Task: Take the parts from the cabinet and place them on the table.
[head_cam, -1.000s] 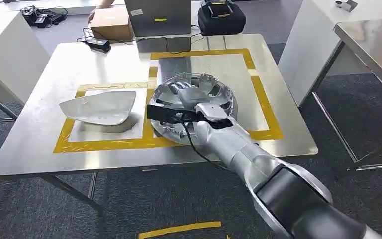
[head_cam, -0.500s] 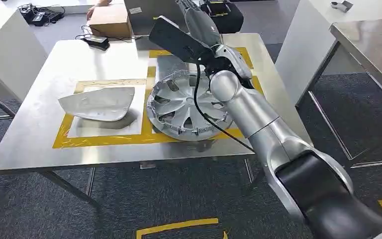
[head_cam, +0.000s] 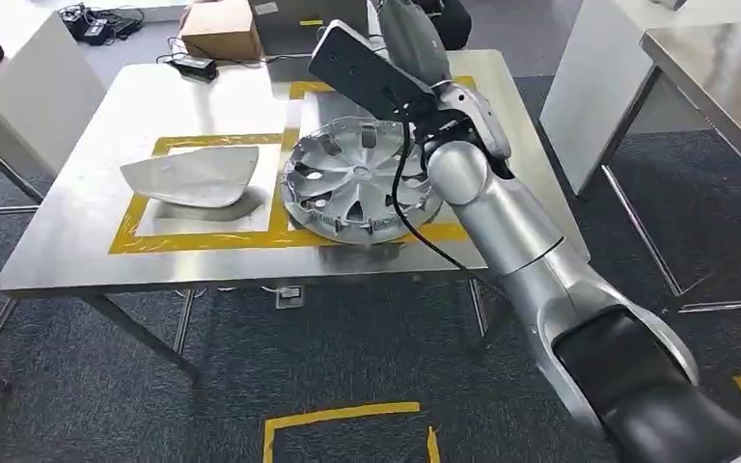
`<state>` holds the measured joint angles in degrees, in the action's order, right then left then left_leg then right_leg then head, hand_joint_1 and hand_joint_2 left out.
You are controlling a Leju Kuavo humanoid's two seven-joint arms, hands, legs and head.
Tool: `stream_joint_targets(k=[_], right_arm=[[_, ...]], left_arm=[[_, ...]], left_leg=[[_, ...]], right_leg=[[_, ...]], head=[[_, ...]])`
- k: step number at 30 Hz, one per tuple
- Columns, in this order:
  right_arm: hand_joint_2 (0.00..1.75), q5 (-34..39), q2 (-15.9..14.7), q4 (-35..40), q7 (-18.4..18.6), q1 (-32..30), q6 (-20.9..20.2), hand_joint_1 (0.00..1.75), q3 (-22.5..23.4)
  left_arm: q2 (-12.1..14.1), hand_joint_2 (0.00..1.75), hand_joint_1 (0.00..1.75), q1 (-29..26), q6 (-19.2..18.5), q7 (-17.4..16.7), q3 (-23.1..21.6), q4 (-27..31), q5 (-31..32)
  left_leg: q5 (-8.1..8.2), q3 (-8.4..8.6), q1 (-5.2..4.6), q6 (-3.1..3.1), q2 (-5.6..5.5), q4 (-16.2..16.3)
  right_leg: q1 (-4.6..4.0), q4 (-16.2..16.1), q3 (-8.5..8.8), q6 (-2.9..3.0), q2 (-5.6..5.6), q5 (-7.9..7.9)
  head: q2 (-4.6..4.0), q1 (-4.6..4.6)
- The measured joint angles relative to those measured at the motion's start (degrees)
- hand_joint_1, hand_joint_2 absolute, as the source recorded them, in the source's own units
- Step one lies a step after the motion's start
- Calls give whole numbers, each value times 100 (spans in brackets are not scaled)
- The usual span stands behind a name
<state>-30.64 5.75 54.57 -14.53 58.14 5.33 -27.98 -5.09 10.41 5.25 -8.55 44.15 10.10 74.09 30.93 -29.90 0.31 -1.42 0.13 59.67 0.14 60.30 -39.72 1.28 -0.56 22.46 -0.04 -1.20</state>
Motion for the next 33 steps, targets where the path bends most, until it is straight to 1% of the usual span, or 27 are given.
stream_joint_targets(k=[1,2,4,5,6,8,9,10,11,12,13,14,15,16,19,20,21,23,24,25,26,27,28,29,30,31,33], right_arm=[[0,0,-31,31,4,-12,-2,0,0],[0,0,-44,46,7,-19,-2,0,0],[0,-2,-77,88,15,-25,0,0,0],[0,-2,-114,101,11,-25,2,0,0],[0,-2,-131,114,11,-20,0,0,0],[0,-2,-184,125,15,-35,-2,0,0],[0,-2,-197,125,26,-56,0,0,0],[0,-2,-225,125,37,-86,0,0,0],[0,-2,-245,125,37,-114,2,0,0],[0,-2,-256,125,35,-131,15,0,0],[0,-2,-269,125,35,-131,33,0,0],[0,-2,-273,138,35,-127,57,0,0],[0,-2,-275,171,37,-126,85,0,0],[0,-6,-275,199,29,-147,111,0,0],[0,-11,-352,204,57,-162,144,0,-2],[0,-13,-363,206,57,-166,164,0,0],[0,-24,-367,230,77,-177,181,0,0],[0,-53,-400,265,94,-227,199,0,0],[0,-72,-429,274,101,-275,205,0,0],[0,-87,-448,276,101,-335,208,0,0],[0,-114,-475,278,101,-395,223,0,0],[0,-131,-496,289,101,-447,251,0,0],[0,-162,-521,302,98,-483,291,0,2],[0,-210,-544,322,98,-512,319,0,13],[0,-241,-562,348,98,-537,334,0,28],[0,-278,-608,387,90,-574,369,0,70],[0,-378,-675,387,79,-692,429,0,148]], left_arm=[[-2,0,0,2,-5,0,0,0,0],[-7,0,0,5,-4,4,-2,-2,4],[-4,0,0,11,-4,0,0,2,4],[-13,0,0,10,-5,-9,0,0,4],[-11,0,0,13,-4,-13,0,0,4],[-15,0,0,36,-7,-15,0,9,4],[-22,0,0,31,-7,-20,0,9,4],[-28,0,0,23,-7,-24,0,6,6],[-31,0,0,17,-7,-28,0,6,7],[-35,0,0,17,-7,-28,0,6,9],[-35,0,0,17,-7,-26,0,6,20],[-35,0,0,20,-7,-26,0,7,24],[-33,0,0,22,-7,-24,2,15,28],[-33,0,0,25,-7,-20,2,17,33],[-37,0,0,25,-7,-17,2,17,68],[-37,0,0,13,-7,-20,2,17,81],[-37,0,0,6,-7,-20,2,15,85],[-44,0,0,3,-7,-28,2,13,92],[-46,0,0,2,-5,-28,2,13,92],[-46,0,0,-3,-4,-28,2,9,92],[-46,0,0,-8,-4,-28,2,9,90],[-46,0,0,-10,0,-28,2,9,76],[-46,0,0,-15,9,-24,2,9,57],[-46,0,0,-16,17,-17,4,11,37],[-37,0,0,-9,26,-11,9,15,22],[-35,0,0,-9,35,13,20,28,0],[-42,0,0,-29,61,20,74,26,-35]], left_leg=[[-87,-33,-12,-11,-1,31],[-111,-80,-36,19,-18,-19],[-213,-135,-41,119,-23,-64],[-302,-131,13,165,15,-116],[-378,-192,12,223,12,-135],[-545,-395,13,254,9,-132],[-618,-494,13,252,7,-129],[-692,-591,14,248,6,-126],[-763,-685,18,240,6,-118],[-838,-792,24,225,6,-104],[-901,-891,29,202,5,-84],[-958,-966,31,170,0,-56],[-1003,-1020,17,126,-10,-29],[-1045,-1033,11,91,-16,-18],[-1214,-1020,31,-34,-23,-114],[-1191,-1055,51,-63,-23,-97],[-912,-1153,50,-79,-22,43],[-212,-1383,58,-134,-18,803],[44,-1485,58,-153,-19,1279],[131,-1518,57,-157,-20,1645],[40,-1453,57,-148,-20,1786],[-154,-1266,55,-131,-20,1684],[-320,-988,51,-101,-20,1399],[-378,-616,39,-54,-19,960],[-128,-174,10,18,-10,351],[44,62,-28,22,8,-56],[-46,-13,-71,86,-13,-13]], right_leg=[[18,-33,17,-38,-23,-53],[35,-38,26,-76,-32,-108],[29,-117,27,-164,-37,-222],[53,-64,-2,-195,-18,-133],[45,115,-91,-216,16,156],[54,998,-364,-265,31,847],[52,1403,-460,-284,33,1039],[53,1662,-481,-293,36,1077],[56,1695,-395,-297,36,968],[62,1489,-175,-295,36,752],[67,1097,147,-288,36,575],[72,584,556,-282,41,548],[65,104,864,-258,62,845],[16,48,903,-171,86,841],[-6,7,823,-30,71,742],[36,-38,770,33,34,631],[38,-47,701,63,36,557],[40,-47,518,91,37,405],[34,-44,417,92,36,328],[26,-43,321,89,34,252],[20,-41,224,83,26,179],[12,-40,131,74,22,104],[9,-39,49,64,20,35],[4,-39,-25,49,20,-30],[15,-25,-65,28,14,-98],[-4,-28,-105,-19,9,-141],[28,-101,-43,-106,-22,-255]], head=[[0,13],[0,-31],[0,-37],[0,-31],[0,-33],[0,-29],[0,-29],[0,-29],[0,-26],[0,-26],[0,-26],[0,-26],[0,-24],[0,-45],[0,2],[0,4],[0,-18],[0,-35],[0,-31],[0,-35],[0,-33],[0,-31],[0,-35],[0,-31],[0,-33],[0,-29],[0,-55]])
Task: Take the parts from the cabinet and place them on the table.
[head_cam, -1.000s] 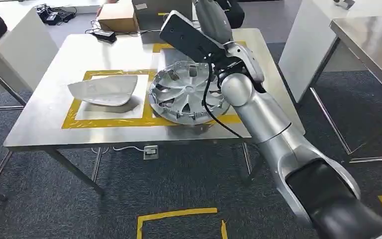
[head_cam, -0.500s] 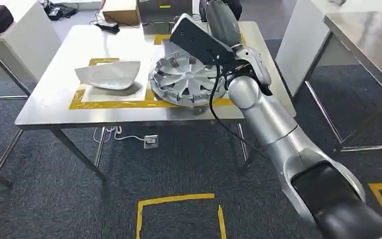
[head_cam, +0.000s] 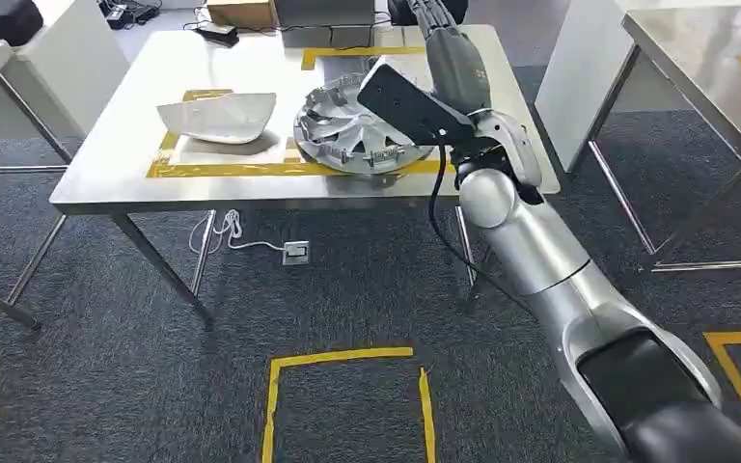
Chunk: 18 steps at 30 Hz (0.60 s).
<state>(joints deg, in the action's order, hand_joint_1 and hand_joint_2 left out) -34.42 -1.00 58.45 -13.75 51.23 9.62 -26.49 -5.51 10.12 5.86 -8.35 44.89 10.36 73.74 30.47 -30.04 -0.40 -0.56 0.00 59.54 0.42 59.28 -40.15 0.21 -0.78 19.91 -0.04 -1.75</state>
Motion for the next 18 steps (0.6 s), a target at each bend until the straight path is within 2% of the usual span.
stream_joint_targets(k=[1,2,3,4,6,7,8,9,10,11,12,13,14,15,16,17,18], right_arm=[[0,-22,-29,0,-2,-67,24,0,13],[0,-55,-108,-7,-37,-155,70,0,57],[0,-55,-153,-15,-63,-218,102,0,90],[0,-77,-228,-46,-63,-268,129,0,145],[0,-118,-337,-208,-170,-439,254,0,282],[0,-123,-391,-364,-262,-606,325,0,380],[0,-129,-435,-508,-295,-762,361,0,475],[0,-142,-494,-690,-293,-911,363,0,588],[0,-136,-544,-873,-329,-1036,376,0,688],[0,-114,-591,-1081,-394,-1145,402,0,783],[0,-84,-653,-1342,-413,-1250,424,0,893],[0,-31,-702,-1570,-446,-1368,457,0,988],[0,0,-756,-1830,-440,-1532,533,0,1101],[0,8,-792,-2098,-351,-1661,579,0,1185],[0,52,-816,-2362,-258,-1805,603,0,1262],[0,109,-837,-2569,-236,-1974,605,0,1348],[0,208,-853,-2783,-144,-2120,605,0,1423]], left_arm=[[2,0,0,-10,7,2,15,0,-4],[-11,0,0,-31,13,4,26,-4,-9],[-13,0,0,-37,17,7,31,-7,-15],[-7,0,0,-41,28,4,55,-2,-28],[-15,0,0,-72,44,17,83,0,-63],[-24,0,0,-110,57,41,114,0,-74],[-31,0,0,-143,66,57,136,0,-83],[-37,0,0,-178,72,72,160,-2,-114],[-39,0,0,-200,72,92,173,-2,-118],[-39,0,0,-208,72,109,190,0,-125],[-39,0,0,-208,72,116,210,0,-131],[-39,0,0,-208,72,118,225,2,-153],[-39,0,0,-224,74,118,256,2,-175],[-39,0,0,-249,74,118,276,2,-179],[-39,0,0,-286,83,122,295,2,-179],[-33,0,0,-335,90,136,313,0,-181],[-15,0,0,-382,96,133,328,0,-179]], left_leg=[[-40,-14,-8,48,-6,-17],[-168,-49,68,109,4,-120],[-251,-73,67,140,17,-143],[-348,-162,72,193,12,-151],[-510,-369,73,198,4,-150],[-582,-460,73,201,3,-148],[-641,-543,77,198,-2,-134],[-699,-631,80,190,-4,-115],[-745,-710,86,178,-3,-89],[-781,-787,91,157,-4,-52],[-815,-845,93,129,-13,-13],[-850,-894,71,86,-41,22],[-892,-878,70,42,-41,-8],[-929,-871,81,15,-42,-17],[-987,-866,85,-22,-47,-63],[-1047,-890,84,-67,-60,-87],[-935,-949,100,-82,-60,-28]], right_leg=[[6,-54,24,-38,-10,-51],[-18,-63,-1,-83,-5,-88],[-10,5,-60,-106,34,90],[4,243,-155,-124,47,445],[10,1092,-371,-178,59,1112],[10,1507,-416,-198,63,1251],[16,1720,-395,-206,63,1182],[20,1697,-268,-211,63,985],[21,1467,-32,-210,62,793],[21,1030,331,-207,62,680],[21,488,757,-197,62,801],[-22,8,1020,-149,66,1079],[-39,64,957,-68,71,1016],[-36,25,962,-34,69,1026],[-53,17,947,6,66,984],[-35,-33,916,62,48,901],[-8,-58,877,104,23,818]], head=[[0,5],[0,-2],[0,-9],[0,24],[0,29],[0,31],[0,35],[0,37],[0,35],[0,37],[0,37],[0,48],[0,37],[0,64],[0,66],[0,81],[0,81]])
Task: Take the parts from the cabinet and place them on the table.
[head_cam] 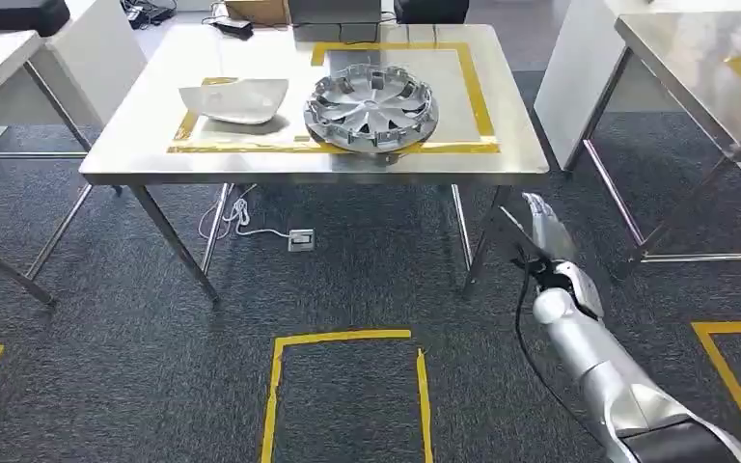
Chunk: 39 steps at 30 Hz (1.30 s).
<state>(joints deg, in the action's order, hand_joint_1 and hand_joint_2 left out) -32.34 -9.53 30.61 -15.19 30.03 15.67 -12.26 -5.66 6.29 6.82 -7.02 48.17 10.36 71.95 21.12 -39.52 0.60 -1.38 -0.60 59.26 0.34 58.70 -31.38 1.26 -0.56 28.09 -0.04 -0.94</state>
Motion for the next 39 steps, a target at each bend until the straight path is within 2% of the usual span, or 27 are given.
stream_joint_targets(k=[3,4,5,6,8,9,10,11,14,15,16,17,19,20,21,22,24,25,26,29,30,31,33,35,36,37,39], right_arm=[[0,286,-79,-489,227,-501,61,0,291],[0,391,-120,-621,253,-692,96,0,396],[0,479,-155,-745,269,-887,107,0,501],[0,581,-186,-867,312,-1062,101,0,625],[0,710,-227,-1033,369,-1342,59,0,853],[0,771,-249,-1101,423,-1433,46,0,974],[0,830,-253,-1134,450,-1541,28,0,1076],[0,872,-275,-1191,470,-1627,2,0,1189],[0,1014,-275,-1372,649,-1894,-142,0,1467],[0,1057,-273,-1426,700,-1968,-200,0,1536],[0,1110,-271,-1475,782,-2037,-276,0,1606],[0,1160,-267,-1525,863,-2109,-348,0,1696],[0,1261,-249,-1610,1070,-2208,-515,0,1853],[0,1298,-229,-1650,1169,-2260,-582,0,1910],[0,1348,-207,-1687,1316,-2324,-678,0,1969],[0,1401,-190,-1720,1458,-2380,-774,0,2028],[0,1462,-157,-1761,1637,-2479,-881,0,2142],[0,1499,-127,-1776,1735,-2498,-922,0,2181],[0,1528,-120,-1792,1801,-2536,-971,0,2221],[0,1615,-39,-1873,2168,-2691,-1093,0,2356],[0,1632,7,-1894,2271,-2717,-1130,0,2391],[0,1663,22,-1896,2376,-2723,-1159,0,2430],[0,1739,92,-1899,2504,-2753,-1176,0,2489],[0,1831,151,-1914,2561,-2796,-1230,0,2583],[175,1868,170,-1925,2566,-2808,-1270,0,2629],[175,1904,201,-1927,2566,-2813,-1274,0,2671],[175,1936,238,-1931,2566,-2816,-1292,0,2741]], left_arm=[[2,0,0,-58,4,-2,15,-4,46],[2,0,0,-62,4,-4,15,-7,72],[4,0,0,-74,4,-13,15,-7,94],[7,0,0,-86,2,-17,15,-7,120],[22,0,0,-94,-4,-28,15,-7,129],[32,0,0,-86,-7,-24,15,-4,136],[57,0,0,-69,-13,-18,15,11,142],[57,0,0,-60,-20,-7,15,9,144],[57,0,0,-54,-57,-2,15,7,160],[52,0,0,-42,-59,-2,15,0,160],[55,0,0,-34,-59,-2,17,2,160],[59,0,0,-32,-59,-15,17,4,162],[55,0,0,-27,-59,-15,17,4,181],[48,0,0,-26,-59,-15,17,2,190],[37,0,0,-25,-59,-17,17,2,201],[33,0,0,-21,-63,-22,17,2,214],[22,0,0,-8,-79,-35,17,2,221],[24,0,0,5,-83,-44,17,7,230],[20,0,0,18,-85,-42,17,4,232],[17,0,0,50,-175,72,17,2,234],[24,175,0,51,-190,96,17,4,234],[24,175,0,52,-190,114,17,4,232],[22,175,0,51,-175,97,17,4,219],[22,175,0,47,-136,-13,17,2,230],[24,175,0,42,-129,-54,17,2,242],[24,175,0,36,-129,-83,17,2,247],[22,175,0,36,-127,-129,17,2,280]], left_leg=[[1034,-304,1,-78,26,1064],[1230,-378,0,-93,28,1466],[1248,-368,1,-99,29,1725],[1111,-232,0,-93,30,1716],[785,377,-5,-37,28,1039],[770,781,-16,11,20,508],[1031,1108,-49,60,17,-5],[1012,1204,-65,65,20,-88],[896,1078,-92,191,14,-156],[808,1050,-46,236,37,-200],[746,1001,-54,279,45,-203],[671,913,-54,312,55,-198],[538,735,-66,321,58,-184],[481,643,-66,314,60,-172],[423,546,-63,304,61,-151],[373,459,-57,288,60,-128],[297,292,-40,238,59,-49],[263,220,-50,191,63,-6],[247,206,-56,161,75,6],[136,241,-49,53,71,-72],[159,230,-60,59,70,-104],[333,202,-69,184,76,-136],[422,198,-83,178,74,-149],[291,201,-82,272,69,-180],[32,221,-78,320,62,-228],[-140,234,-72,271,55,-253],[-137,225,-44,21,51,-293]], right_leg=[[9,-10,-206,45,-25,-170],[3,-8,-274,40,-55,-217],[1,-6,-345,34,-85,-266],[-1,-2,-415,24,-99,-318],[-2,9,-562,-3,-105,-423],[0,19,-609,-18,-99,-475],[-7,21,-635,-51,-87,-514],[-2,-2,-631,-92,-85,-566],[13,-74,-620,-224,-82,-727],[46,-38,-657,-246,-44,-659],[43,113,-739,-261,0,-373],[52,521,-869,-277,14,70],[52,1408,-1076,-311,20,616],[53,1704,-1100,-320,21,652],[56,1751,-1006,-324,21,524],[62,1569,-800,-327,21,325],[80,667,-97,-333,20,54],[78,113,233,-324,22,328],[19,12,310,-228,50,345],[2,-35,228,-112,48,306],[22,-94,241,-124,39,286],[37,-108,211,-168,44,242],[37,-111,178,-95,49,189],[20,-108,168,-52,49,151],[6,-106,167,-42,49,143],[-4,-99,158,-37,49,139],[-8,-89,110,-25,48,115]], head=[[0,-11],[0,-11],[0,-9],[0,-9],[0,-9],[0,-11],[0,-11],[0,7],[0,-31],[0,-29],[0,-22],[0,-17],[0,-18],[0,-20],[0,-17],[0,-15],[0,-11],[0,0],[0,-9],[0,28],[0,39],[0,11],[0,13],[0,11],[0,11],[0,15],[0,11]])
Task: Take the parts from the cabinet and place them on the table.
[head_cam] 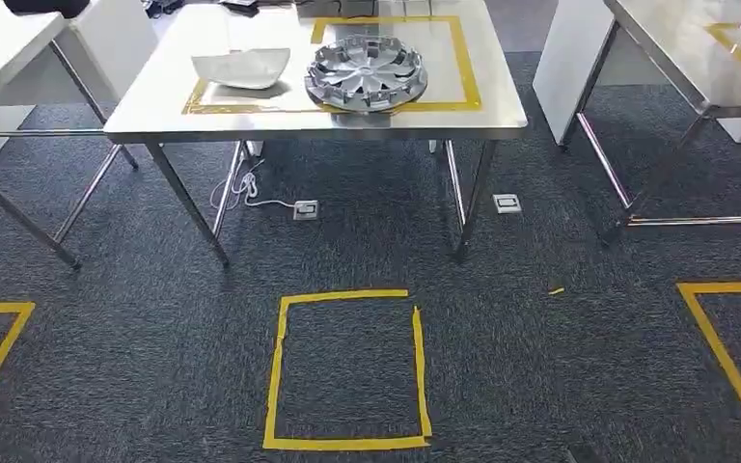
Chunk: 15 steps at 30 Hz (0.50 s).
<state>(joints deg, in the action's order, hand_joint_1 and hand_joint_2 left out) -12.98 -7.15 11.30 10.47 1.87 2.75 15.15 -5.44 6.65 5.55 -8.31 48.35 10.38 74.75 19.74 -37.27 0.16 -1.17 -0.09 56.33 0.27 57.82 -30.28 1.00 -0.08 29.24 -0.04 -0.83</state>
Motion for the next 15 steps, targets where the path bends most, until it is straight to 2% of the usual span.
stream_joint_targets(k=[8,15], right_arm=[[175,-37,140,-17,118,-9,-273,0,114],[175,173,258,31,-94,-166,-271,0,61]], left_arm=[[0,175,0,-25,0,11,-2,2,-129],[72,175,0,-282,-63,168,-643,173,-1483]], left_leg=[[16,-43,-1,-11,-5,6],[33,-52,-4,3,-5,19]], right_leg=[[5,3,-31,-3,0,0],[6,2,-31,-18,-5,-2]], head=[[0,4],[0,2]])
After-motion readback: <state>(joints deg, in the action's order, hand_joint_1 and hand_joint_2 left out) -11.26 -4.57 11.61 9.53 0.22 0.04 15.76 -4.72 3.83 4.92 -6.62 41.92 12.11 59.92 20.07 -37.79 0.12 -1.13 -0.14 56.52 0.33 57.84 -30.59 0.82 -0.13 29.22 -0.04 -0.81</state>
